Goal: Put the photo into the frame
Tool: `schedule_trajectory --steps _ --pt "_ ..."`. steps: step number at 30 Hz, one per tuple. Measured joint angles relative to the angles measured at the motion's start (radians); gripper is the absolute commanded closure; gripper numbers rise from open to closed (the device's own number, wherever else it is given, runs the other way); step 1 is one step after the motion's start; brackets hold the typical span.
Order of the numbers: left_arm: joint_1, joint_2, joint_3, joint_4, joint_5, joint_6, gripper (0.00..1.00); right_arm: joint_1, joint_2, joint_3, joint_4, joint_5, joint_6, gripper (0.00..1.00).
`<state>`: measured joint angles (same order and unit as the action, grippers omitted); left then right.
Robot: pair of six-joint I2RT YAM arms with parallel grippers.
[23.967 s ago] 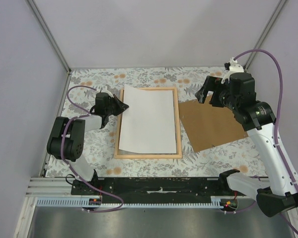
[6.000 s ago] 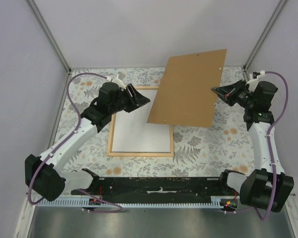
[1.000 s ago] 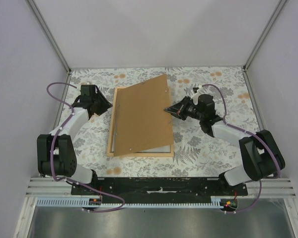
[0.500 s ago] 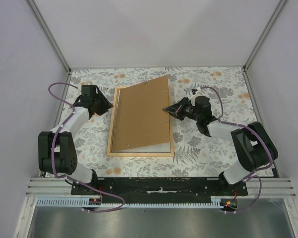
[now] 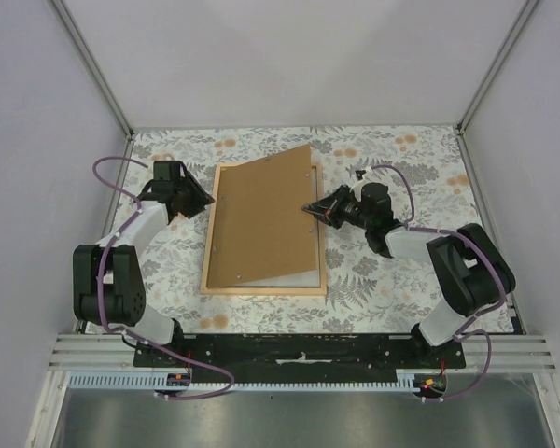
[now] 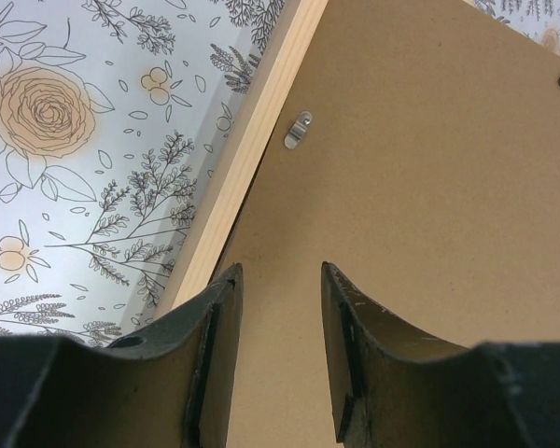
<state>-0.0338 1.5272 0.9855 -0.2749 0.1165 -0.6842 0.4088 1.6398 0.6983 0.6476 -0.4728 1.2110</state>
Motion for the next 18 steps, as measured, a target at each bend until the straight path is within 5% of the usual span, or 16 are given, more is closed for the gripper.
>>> schedule_trajectory --steps 18 --pt "0.000 0.002 -0.032 0.023 0.021 0.000 0.55 0.008 0.062 0.002 0.087 0.003 -0.003 1.00"
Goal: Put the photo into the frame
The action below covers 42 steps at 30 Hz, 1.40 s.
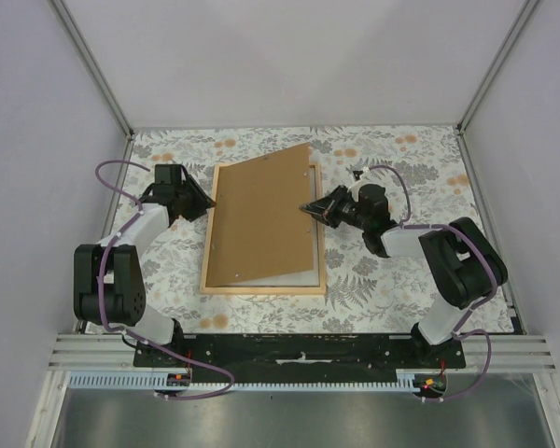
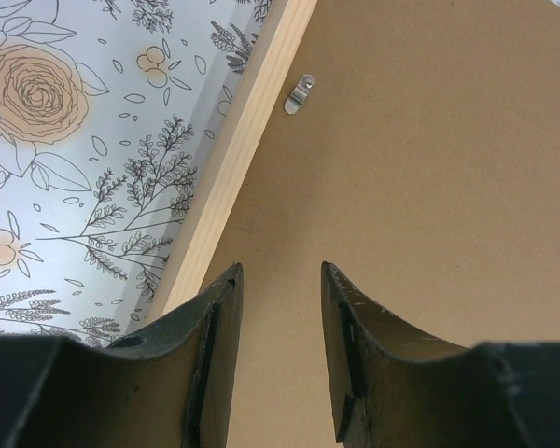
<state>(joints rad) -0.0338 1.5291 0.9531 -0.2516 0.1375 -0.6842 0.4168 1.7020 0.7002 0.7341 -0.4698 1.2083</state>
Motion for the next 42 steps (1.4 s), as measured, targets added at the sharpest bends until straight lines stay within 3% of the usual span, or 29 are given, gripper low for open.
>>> schedule_trajectory --steps 20,23,42 --pt "0.000 0.000 -0.039 0.021 -0.004 0.000 0.55 0.020 0.067 0.000 0.086 0.013 -0.008 1.00" --pt "0.000 0.000 -0.040 0.023 -0.004 0.000 0.55 0.020 0.067 0.000 0.066 0.016 -0.026 0.91" --pt "0.005 -0.003 -0.044 0.022 -0.001 0.000 0.55 0.024 0.066 0.158 -0.396 0.058 -0.246 0.67"
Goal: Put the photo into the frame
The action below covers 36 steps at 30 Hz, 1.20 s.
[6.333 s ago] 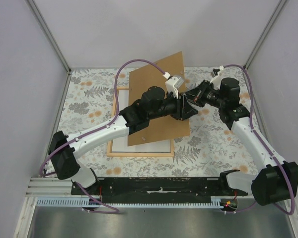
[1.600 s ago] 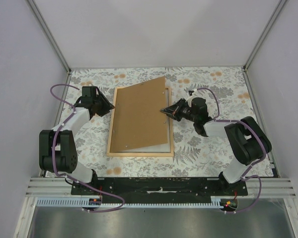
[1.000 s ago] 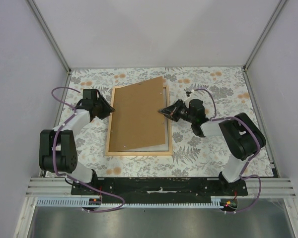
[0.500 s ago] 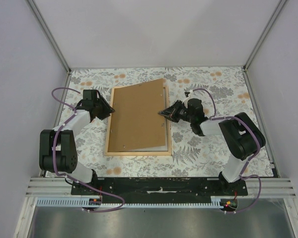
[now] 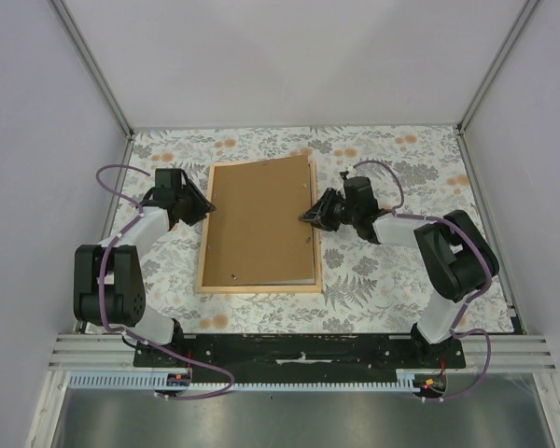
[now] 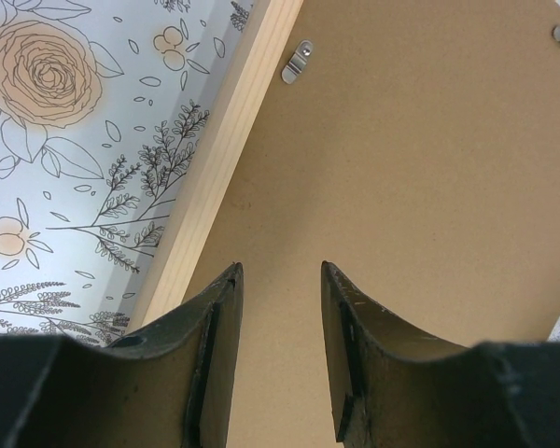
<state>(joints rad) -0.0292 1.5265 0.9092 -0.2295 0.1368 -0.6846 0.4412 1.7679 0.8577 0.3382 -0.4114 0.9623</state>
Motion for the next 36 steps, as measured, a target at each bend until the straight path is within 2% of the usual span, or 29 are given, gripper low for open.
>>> schedule_trajectory --steps 14,23,30,36 --pt "0.000 -0.015 0.000 0.000 0.005 0.000 0.55 -0.036 -0.075 0.053 -0.264 0.063 -0.129 0.57" --pt "-0.013 -0.014 0.000 0.000 0.039 0.000 0.55 -0.030 -0.101 0.139 -0.454 0.151 -0.219 0.55" --pt "-0.139 -0.009 -0.006 0.024 0.050 0.000 0.55 0.040 -0.097 0.179 -0.588 0.244 -0.277 0.50" --pt "-0.275 0.056 -0.010 0.054 0.048 -0.008 0.56 0.085 -0.060 0.183 -0.626 0.286 -0.295 0.50"
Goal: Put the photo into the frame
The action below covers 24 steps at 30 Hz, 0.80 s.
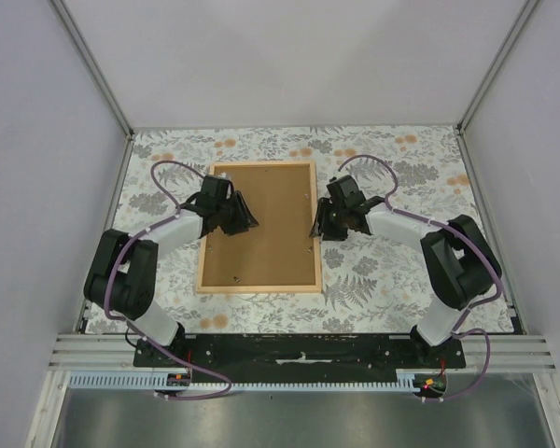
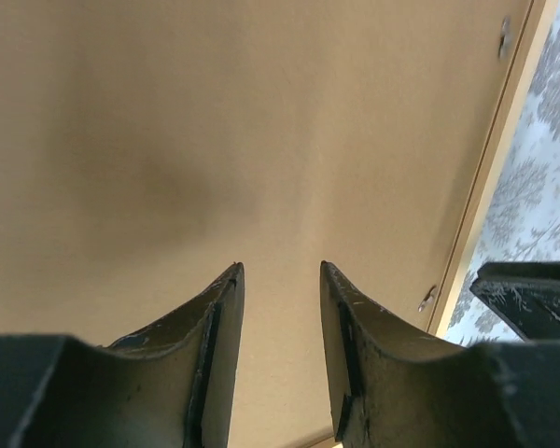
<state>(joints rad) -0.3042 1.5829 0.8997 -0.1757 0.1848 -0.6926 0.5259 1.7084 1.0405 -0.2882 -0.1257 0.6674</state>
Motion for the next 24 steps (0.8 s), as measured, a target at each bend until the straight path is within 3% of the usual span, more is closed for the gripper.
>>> schedule_trajectory --steps 8,24 --pt "-0.108 0.088 -0.005 0.034 -0.003 -0.021 0.56 0.024 0.043 0.013 -0.044 0.059 -0.007 0.48" --pt "-0.124 0.103 -0.023 0.106 -0.010 -0.052 0.57 0.111 0.075 0.034 -0.084 0.150 -0.005 0.50"
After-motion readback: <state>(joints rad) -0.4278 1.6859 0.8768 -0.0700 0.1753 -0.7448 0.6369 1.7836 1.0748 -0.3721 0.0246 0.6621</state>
